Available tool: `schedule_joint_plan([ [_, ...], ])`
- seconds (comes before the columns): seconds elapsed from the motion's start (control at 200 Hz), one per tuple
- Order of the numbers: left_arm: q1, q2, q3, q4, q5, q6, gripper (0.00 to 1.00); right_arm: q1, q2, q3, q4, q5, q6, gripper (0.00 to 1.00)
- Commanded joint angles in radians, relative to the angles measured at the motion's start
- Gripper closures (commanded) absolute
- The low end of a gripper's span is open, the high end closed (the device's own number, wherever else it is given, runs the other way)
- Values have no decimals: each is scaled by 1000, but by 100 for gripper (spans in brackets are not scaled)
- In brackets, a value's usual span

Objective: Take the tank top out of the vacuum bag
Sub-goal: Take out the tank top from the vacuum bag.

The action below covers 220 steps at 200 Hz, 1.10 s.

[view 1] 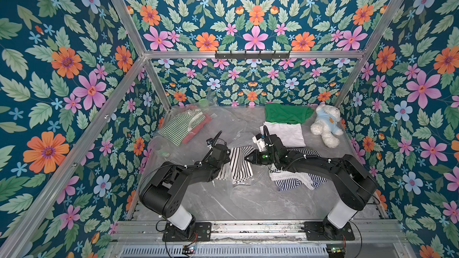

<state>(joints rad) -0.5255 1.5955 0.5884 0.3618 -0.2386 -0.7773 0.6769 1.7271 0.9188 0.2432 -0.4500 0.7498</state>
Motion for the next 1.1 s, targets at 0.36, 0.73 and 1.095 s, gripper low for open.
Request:
schedule_joint_plan([
  [0.36,-2,7,-2,-63,3,-6,100,-69,157,-106,209,-37,255,49],
  [0.73,-1,6,1,-69,4,-3,100,-70,257,-104,387,-126,340,66],
  [1.095,-1,-3,1,-80,-6,-3,100,-54,79,-155,339,-126,224,100],
])
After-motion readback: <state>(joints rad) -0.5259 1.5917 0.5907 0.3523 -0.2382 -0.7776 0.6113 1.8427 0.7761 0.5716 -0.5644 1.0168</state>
